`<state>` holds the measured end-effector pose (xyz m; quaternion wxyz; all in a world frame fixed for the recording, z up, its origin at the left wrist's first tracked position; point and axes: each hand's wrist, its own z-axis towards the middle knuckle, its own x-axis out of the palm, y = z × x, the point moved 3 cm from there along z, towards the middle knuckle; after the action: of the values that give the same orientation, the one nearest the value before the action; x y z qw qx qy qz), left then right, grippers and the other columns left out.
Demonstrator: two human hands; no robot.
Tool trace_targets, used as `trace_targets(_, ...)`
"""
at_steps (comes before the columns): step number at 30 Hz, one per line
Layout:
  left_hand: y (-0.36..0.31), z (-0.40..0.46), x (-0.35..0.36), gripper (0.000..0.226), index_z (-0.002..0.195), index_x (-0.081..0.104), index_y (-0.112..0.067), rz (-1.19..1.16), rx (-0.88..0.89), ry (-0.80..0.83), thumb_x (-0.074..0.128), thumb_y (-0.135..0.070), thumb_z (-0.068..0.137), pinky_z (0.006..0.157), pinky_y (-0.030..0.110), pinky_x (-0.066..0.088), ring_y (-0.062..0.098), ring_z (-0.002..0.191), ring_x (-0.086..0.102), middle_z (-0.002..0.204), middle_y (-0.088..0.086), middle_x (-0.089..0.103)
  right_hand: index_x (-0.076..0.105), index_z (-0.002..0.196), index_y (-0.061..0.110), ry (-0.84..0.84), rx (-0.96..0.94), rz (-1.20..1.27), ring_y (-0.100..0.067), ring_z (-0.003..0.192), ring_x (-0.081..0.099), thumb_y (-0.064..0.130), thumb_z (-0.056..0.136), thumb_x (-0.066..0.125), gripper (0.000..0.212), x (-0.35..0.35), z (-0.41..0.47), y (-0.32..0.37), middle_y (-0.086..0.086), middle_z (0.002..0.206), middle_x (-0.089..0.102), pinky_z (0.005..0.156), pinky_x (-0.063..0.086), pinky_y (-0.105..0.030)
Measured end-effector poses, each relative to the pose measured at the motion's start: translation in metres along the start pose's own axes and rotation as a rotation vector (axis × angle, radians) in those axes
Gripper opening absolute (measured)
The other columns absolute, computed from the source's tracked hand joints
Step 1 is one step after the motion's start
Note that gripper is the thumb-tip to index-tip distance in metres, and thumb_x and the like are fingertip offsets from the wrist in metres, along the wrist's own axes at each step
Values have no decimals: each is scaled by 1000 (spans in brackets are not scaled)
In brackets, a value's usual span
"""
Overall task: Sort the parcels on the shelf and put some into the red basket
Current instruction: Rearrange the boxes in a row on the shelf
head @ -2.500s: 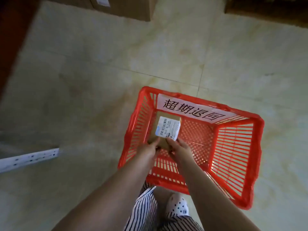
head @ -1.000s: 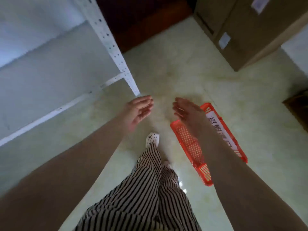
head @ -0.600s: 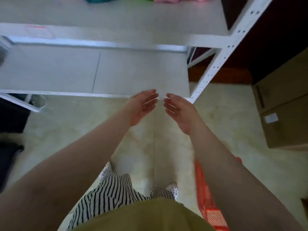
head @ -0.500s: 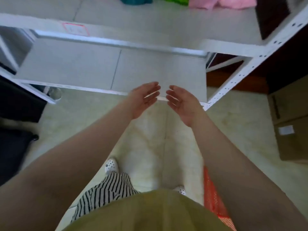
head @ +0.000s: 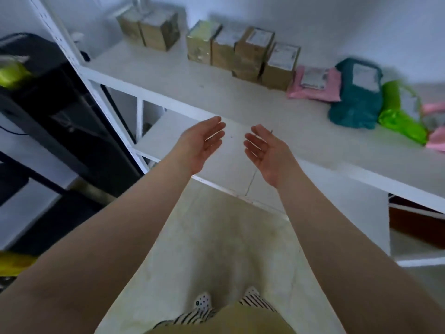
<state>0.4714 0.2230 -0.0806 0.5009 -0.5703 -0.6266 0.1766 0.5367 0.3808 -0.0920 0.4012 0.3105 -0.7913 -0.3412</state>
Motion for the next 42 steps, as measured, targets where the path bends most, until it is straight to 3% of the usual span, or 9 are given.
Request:
trace_targets(11, -108, 118, -18, 8, 90, 69, -17, -62, 55, -207, 71, -25, 86, 72, 22, 53, 12, 80, 63, 93, 1, 68, 63, 119, 9, -51, 37, -38, -22, 96, 64, 36, 86, 74, 44, 106, 136, 49, -9, 108, 68, 85, 55, -32)
trace_targets(15, -139, 160, -21, 25, 97, 66, -12, -22, 57, -285, 76, -29, 81, 84, 25, 54, 13, 81, 61, 94, 2, 64, 61, 119, 10, -50, 82, -57, -22, 97, 63, 40, 84, 75, 48, 139, 187, 58, -9, 112, 66, 90, 55, -34)
trace_targets(21, -172, 208, -19, 42, 112, 56, -11, 15, 73, -334, 75, -32, 82, 102, 34, 48, 20, 107, 56, 108, 6, 56, 58, 122, 10, -72, 138, -92, -23, 102, 60, 44, 82, 75, 54, 170, 234, 71, -10, 115, 62, 93, 54, -35)
trace_targets(26, -200, 249, -16, 35, 96, 60, -12, 57, 27, -332, 77, -37, 79, 73, 28, 46, 17, 79, 49, 84, 2, 51, 60, 116, 10, -143, 180, -87, -23, 92, 59, 45, 81, 76, 52, 189, 270, 78, -10, 105, 61, 84, 55, -34)
trace_targets(29, -213, 276, -17, 54, 122, 58, -10, 96, 43, -348, 77, -38, 79, 83, 32, 42, 23, 96, 50, 105, 5, 56, 59, 117, 11, -200, 187, -73, -23, 95, 59, 45, 81, 76, 53, 201, 289, 78, -10, 105, 61, 87, 55, -35)
trace_targets(32, -225, 303, -22, 63, 126, 56, -8, 183, 37, -349, 75, -43, 77, 81, 33, 45, 25, 103, 56, 120, 9, 60, 60, 122, 12, -261, 180, -33, -23, 91, 59, 44, 79, 78, 57, 216, 306, 76, -9, 102, 59, 84, 54, -35)
trace_targets(36, -247, 324, -23, 35, 116, 54, -11, 251, -14, -207, 64, -34, 91, 45, 18, 44, 16, 86, 54, 105, 5, 54, 65, 117, 15, -372, 155, 59, -24, 97, 63, 40, 78, 80, 49, 239, 324, 72, -8, 106, 64, 85, 55, -36)
trace_targets(38, -254, 330, -26, 49, 130, 51, -4, 310, -21, -157, 63, -32, 92, 58, 18, 44, 22, 97, 56, 108, 4, 53, 65, 114, 15, -421, 137, 96, -24, 104, 63, 39, 77, 81, 47, 248, 329, 71, -7, 110, 65, 86, 55, -37)
trace_targets(42, -256, 359, -49, 53, 121, 61, -2, 484, -28, -111, 69, -40, 85, 69, 30, 42, 20, 75, 51, 116, 13, 62, 60, 94, 15, -507, 102, 177, -19, 78, 57, 35, 82, 78, 30, 263, 336, 65, -5, 87, 59, 81, 52, -35)
